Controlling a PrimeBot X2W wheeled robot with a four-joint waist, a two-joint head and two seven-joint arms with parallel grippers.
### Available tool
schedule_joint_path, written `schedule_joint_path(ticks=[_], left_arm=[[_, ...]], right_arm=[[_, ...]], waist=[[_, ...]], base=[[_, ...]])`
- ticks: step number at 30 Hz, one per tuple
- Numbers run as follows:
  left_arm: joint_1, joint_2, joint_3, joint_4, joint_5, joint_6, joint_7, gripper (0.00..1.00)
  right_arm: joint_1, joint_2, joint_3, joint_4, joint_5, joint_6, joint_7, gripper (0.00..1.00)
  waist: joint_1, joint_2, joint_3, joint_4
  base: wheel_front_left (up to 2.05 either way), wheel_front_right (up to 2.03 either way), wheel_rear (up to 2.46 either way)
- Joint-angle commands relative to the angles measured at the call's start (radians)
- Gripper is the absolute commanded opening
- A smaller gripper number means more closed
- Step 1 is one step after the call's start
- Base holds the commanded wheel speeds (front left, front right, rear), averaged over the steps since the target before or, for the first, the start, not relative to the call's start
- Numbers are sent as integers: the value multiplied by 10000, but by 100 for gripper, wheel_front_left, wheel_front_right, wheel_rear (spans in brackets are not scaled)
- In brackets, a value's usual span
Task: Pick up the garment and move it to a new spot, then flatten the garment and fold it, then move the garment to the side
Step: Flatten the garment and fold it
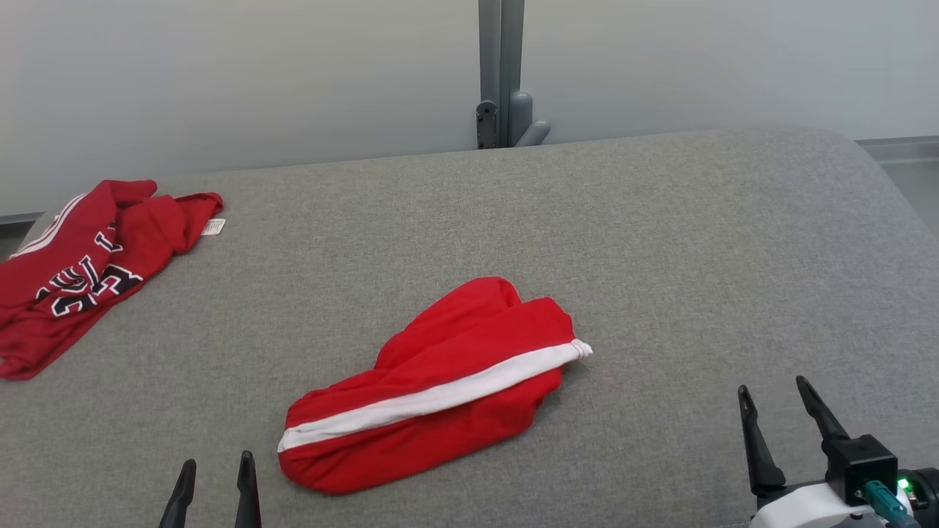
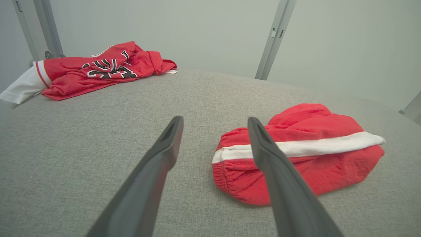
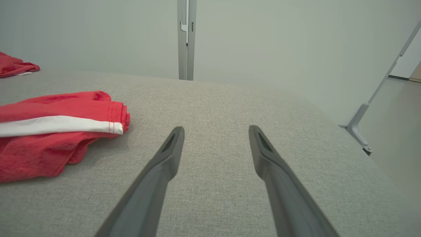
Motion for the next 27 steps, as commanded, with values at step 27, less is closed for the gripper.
schedule_joint_path(ticks=[27], left_arm=[[-2427,1042,-1921,2350,-1511,-24,1656,100]], right_arm=[[-3921,-2442,5285,2445,298,-14,1185,100]], waist=[[0,0,949,362]], base=[[0,0,0]])
